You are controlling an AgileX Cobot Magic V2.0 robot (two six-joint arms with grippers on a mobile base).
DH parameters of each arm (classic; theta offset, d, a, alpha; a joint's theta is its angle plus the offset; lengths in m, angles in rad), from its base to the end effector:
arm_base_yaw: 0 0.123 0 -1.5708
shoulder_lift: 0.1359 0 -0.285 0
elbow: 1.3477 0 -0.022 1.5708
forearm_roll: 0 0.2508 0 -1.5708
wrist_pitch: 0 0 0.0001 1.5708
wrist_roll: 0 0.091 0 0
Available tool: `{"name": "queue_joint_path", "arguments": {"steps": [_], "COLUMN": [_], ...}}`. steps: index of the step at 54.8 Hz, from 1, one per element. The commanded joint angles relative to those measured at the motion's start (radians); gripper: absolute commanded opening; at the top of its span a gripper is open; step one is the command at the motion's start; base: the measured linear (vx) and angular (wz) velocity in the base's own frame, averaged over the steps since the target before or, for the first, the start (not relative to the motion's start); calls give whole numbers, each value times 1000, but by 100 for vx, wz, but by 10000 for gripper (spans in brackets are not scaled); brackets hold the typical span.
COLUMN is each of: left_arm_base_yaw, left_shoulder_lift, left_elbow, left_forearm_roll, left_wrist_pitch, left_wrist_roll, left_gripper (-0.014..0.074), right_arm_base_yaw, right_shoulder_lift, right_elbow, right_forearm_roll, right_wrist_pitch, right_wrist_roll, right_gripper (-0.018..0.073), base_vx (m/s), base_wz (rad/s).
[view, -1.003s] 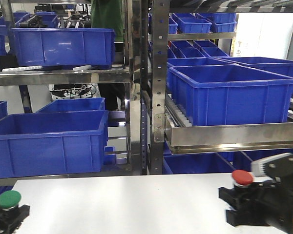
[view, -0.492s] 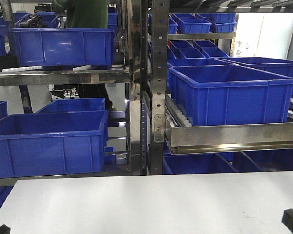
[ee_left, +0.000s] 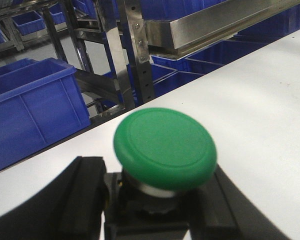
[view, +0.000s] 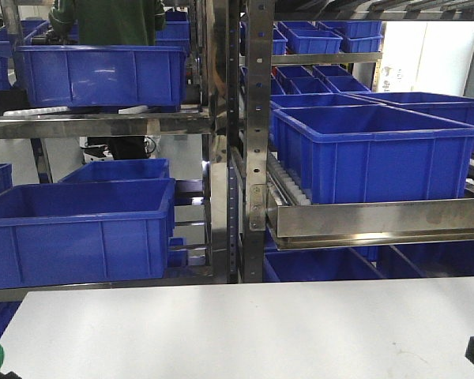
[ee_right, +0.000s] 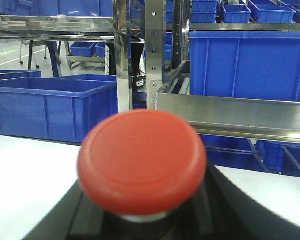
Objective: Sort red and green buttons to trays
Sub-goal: 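Drive the base to the counter with the green and red trays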
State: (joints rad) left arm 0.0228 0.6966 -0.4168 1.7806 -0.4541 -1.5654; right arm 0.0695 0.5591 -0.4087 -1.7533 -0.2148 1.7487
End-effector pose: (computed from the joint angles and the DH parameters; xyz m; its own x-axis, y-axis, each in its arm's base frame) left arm 0.1381 -0.0358 0.2836 -0.1895 0.2087 -0.9594 0.4472 0.8882 0.1049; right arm 0.1197 0.0274 0.3025 -0.0999 -0.0156 -0.9949 -0.2768 0.9608 0.0128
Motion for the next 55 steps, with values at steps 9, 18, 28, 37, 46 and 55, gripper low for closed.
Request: {"name": "queue_joint_path", "arguments": {"steps": [9,18,28,37,46,55], "left_arm_base_yaw": [-4,-4,-4,-4,-4,-4], "left_shoulder_lift": [-4,-4,-4,-4,-4,-4], "left_elbow": [-28,-28,-28,-28,-28,-28], "left_forearm_roll": [-16,-16,-16,-16,-16,-16], "left_wrist_pitch": [7,7,7,7,7,7], "left_wrist_roll": [-11,-11,-11,-11,-11,-11], "left_gripper": [0,0,0,0,0,0], "right_arm_base_yaw": [-2,-2,-2,-2,-2,-2], "right_shoulder_lift": [1,1,1,1,1,1], "right_elbow": [-30,-30,-30,-30,-30,-30], "right_forearm_roll": [-22,-22,-22,-22,-22,-22], "right_wrist_pitch": [25,25,25,28,28,28], "right_wrist_roll": [1,1,1,1,1,1], "right_gripper": [-8,-8,-8,-8,-8,-8], "base_vx": [0,0,0,0,-1,-3], "base_wz": [0,4,23,47,56,57]}}
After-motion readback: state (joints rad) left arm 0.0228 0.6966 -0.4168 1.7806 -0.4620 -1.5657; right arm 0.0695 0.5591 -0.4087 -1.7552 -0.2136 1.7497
